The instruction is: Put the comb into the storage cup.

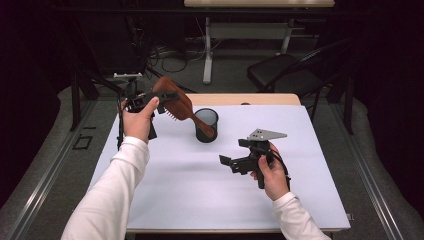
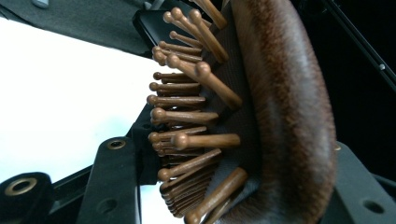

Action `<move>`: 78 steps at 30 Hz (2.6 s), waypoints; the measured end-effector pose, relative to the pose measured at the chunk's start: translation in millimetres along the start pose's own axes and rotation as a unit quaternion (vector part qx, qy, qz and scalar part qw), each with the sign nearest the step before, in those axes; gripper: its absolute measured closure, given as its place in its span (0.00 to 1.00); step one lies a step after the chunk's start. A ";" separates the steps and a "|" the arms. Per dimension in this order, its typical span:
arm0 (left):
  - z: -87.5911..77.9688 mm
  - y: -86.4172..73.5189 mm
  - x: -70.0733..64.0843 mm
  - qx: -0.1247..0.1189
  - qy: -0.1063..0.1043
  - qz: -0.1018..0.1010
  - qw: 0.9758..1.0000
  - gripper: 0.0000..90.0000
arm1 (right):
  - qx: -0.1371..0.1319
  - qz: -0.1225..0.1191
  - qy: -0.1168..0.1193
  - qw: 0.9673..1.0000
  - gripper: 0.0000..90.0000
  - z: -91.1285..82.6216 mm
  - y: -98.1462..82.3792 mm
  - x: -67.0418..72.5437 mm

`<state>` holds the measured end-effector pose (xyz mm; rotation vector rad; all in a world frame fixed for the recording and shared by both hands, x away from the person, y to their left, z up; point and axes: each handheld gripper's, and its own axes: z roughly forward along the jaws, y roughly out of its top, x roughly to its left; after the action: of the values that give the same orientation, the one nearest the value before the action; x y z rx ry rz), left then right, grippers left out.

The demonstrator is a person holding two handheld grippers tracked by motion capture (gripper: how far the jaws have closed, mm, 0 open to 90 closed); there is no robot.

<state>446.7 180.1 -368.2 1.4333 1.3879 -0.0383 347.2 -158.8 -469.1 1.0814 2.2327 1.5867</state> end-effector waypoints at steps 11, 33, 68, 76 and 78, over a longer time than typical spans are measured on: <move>4.6 9.8 -6.6 -0.009 0.015 0.000 1.000 0.54 | -0.002 0.000 -0.002 1.000 0.02 -1.5 0.5 -1.0; 18.4 18.7 -12.9 -0.022 0.021 -0.004 1.000 0.54 | -0.003 0.002 -0.005 1.000 0.02 -6.2 -0.1 -2.2; 38.4 23.0 1.6 -0.057 0.074 -0.015 0.996 0.54 | -0.003 0.006 0.000 1.000 0.02 -4.6 0.3 -4.7; 46.9 19.4 10.0 -0.071 0.083 -0.023 0.994 0.54 | -0.005 0.007 -0.001 1.000 0.03 -5.2 -0.2 -4.7; 49.3 17.4 13.4 -0.071 0.089 -0.023 0.993 0.54 | -0.006 0.007 -0.002 1.000 0.03 -6.2 0.0 -5.0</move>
<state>493.9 160.9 -386.2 1.3120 1.5368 0.1584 347.5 -166.7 -467.7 1.0989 2.2149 1.5998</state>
